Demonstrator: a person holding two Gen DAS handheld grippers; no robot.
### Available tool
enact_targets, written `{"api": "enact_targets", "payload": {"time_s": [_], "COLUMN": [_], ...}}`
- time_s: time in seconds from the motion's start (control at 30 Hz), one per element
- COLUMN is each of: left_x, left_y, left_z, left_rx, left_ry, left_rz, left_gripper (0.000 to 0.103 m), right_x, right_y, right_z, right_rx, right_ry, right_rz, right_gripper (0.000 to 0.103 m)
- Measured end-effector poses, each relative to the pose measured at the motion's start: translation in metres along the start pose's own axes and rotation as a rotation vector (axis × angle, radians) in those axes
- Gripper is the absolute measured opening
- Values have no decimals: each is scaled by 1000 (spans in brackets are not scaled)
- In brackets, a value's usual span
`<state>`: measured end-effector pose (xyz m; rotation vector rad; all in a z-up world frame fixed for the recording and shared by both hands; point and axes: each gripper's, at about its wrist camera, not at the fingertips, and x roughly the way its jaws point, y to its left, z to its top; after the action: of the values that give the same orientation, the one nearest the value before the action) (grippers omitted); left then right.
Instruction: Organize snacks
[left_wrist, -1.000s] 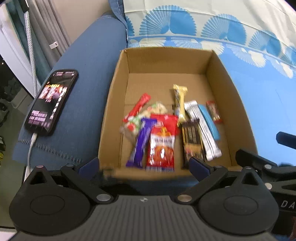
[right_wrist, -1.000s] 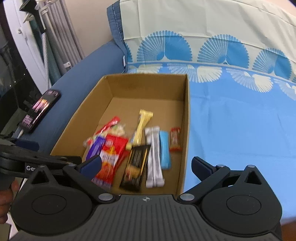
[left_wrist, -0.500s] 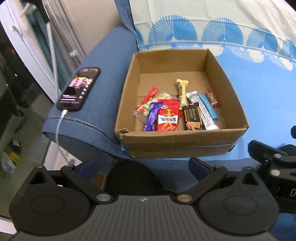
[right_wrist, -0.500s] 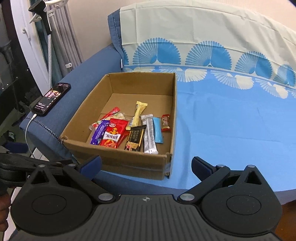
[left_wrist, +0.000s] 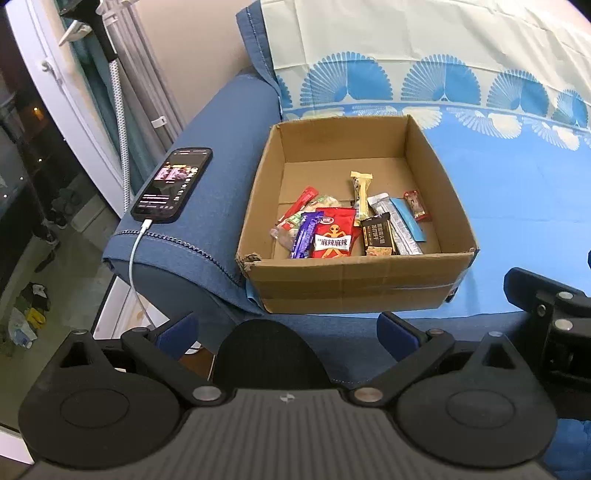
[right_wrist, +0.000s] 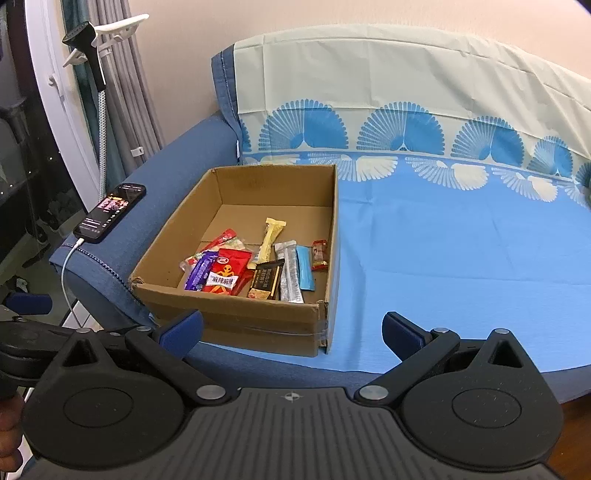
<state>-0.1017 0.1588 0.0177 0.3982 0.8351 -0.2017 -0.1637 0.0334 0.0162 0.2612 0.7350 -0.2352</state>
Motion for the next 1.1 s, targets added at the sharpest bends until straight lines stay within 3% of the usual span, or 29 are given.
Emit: {"api": "enact_targets", "payload": {"time_s": [1.1], "left_x": [-6], "left_y": [3], "left_z": [-5], "left_rx": [0], "left_ry": [-7], "left_rz": [-13], "left_gripper": [103], "right_x": [-10], "right_y": [4], "right_z": [-3], "right_rx": [-13], "right_ry": [-33], "right_rz": [-8], "right_gripper": [102]}}
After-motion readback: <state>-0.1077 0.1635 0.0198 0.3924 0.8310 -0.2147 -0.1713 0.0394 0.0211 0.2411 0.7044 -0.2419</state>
